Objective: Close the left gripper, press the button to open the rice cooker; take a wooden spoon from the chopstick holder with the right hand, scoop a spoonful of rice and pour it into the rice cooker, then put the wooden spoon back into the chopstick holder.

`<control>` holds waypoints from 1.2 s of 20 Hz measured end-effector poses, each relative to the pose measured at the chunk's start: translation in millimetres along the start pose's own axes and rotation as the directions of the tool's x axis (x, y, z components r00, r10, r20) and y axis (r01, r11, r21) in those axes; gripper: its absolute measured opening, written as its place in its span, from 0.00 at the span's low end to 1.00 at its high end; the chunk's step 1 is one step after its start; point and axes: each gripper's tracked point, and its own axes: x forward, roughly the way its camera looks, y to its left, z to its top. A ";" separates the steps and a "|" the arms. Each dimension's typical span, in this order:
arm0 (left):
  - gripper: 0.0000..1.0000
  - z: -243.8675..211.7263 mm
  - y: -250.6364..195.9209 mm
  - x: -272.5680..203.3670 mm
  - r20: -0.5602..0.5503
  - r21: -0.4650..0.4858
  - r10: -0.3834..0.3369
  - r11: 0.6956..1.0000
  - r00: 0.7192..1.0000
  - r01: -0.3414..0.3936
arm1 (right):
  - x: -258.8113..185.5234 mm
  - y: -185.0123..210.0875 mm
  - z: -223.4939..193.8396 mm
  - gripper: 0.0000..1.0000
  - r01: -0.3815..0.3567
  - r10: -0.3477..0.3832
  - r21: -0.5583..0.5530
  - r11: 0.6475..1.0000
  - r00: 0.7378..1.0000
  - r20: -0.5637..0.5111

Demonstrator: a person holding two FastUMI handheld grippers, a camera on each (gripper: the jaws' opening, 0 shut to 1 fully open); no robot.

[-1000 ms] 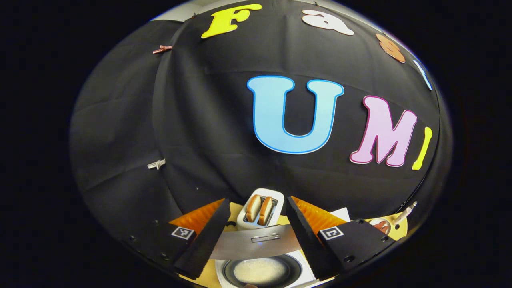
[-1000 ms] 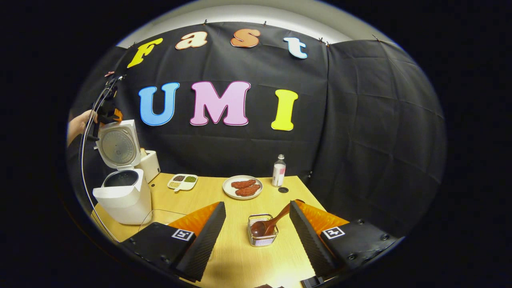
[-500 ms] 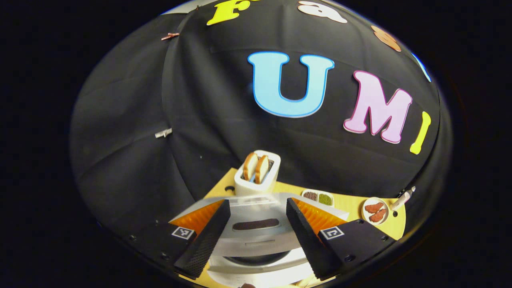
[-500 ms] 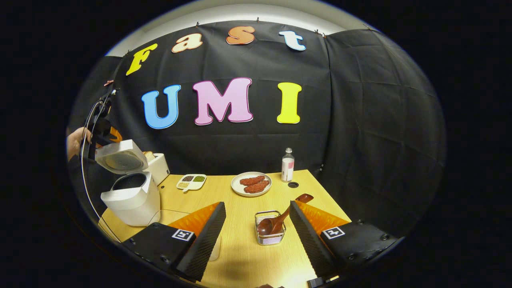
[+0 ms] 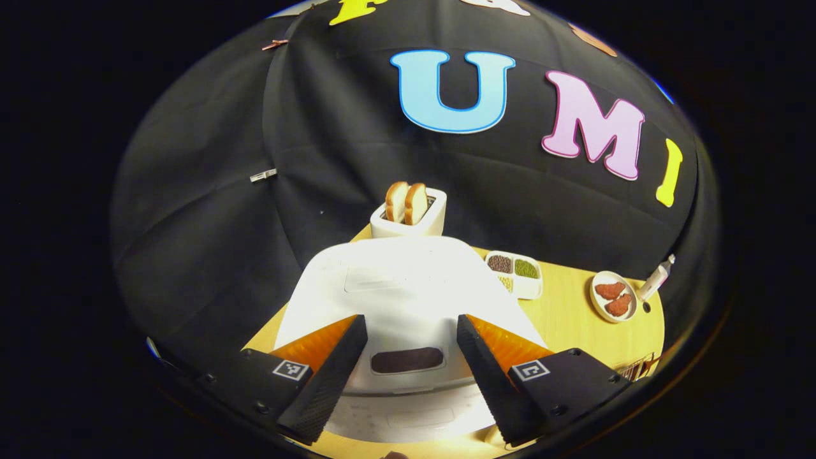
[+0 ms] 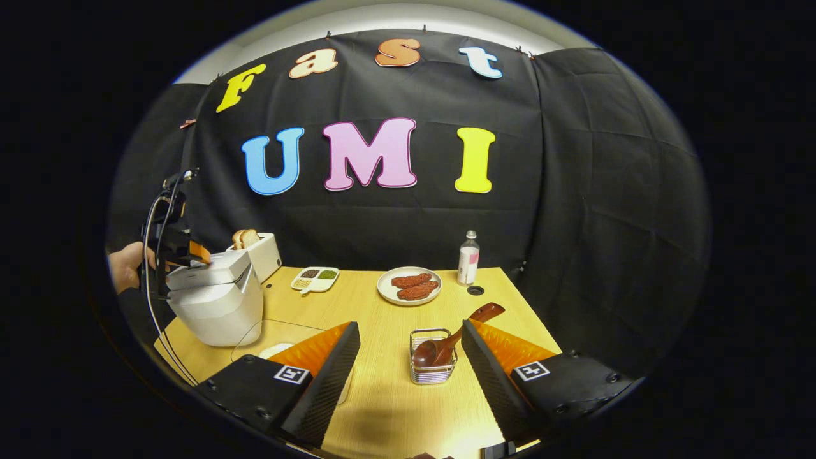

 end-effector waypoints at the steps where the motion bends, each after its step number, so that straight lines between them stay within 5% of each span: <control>1: 1.00 -6.4 -0.4 1.7 -0.004 0.006 0.005 1.000 1.000 -0.005 | -0.9 0.1 -1.9 1.00 -0.004 0.004 -0.002 1.000 1.000 -0.004; 12: 1.00 -19.5 -2.6 4.8 0.039 0.053 -0.007 0.999 0.999 0.005 | -6.5 4.6 -8.9 1.00 -0.024 0.024 -0.003 1.000 0.999 -0.030; 17: 0.96 -5.2 -5.7 -25.9 0.107 0.015 -0.042 0.999 0.993 0.040 | -5.0 19.1 23.2 1.00 -0.032 0.032 -0.017 0.999 0.999 0.015; 24: 0.96 65.0 -13.0 -161.8 0.404 0.132 -0.164 0.984 0.900 0.120 | 3.9 39.4 104.6 1.00 -0.005 0.006 -0.009 1.000 0.986 0.165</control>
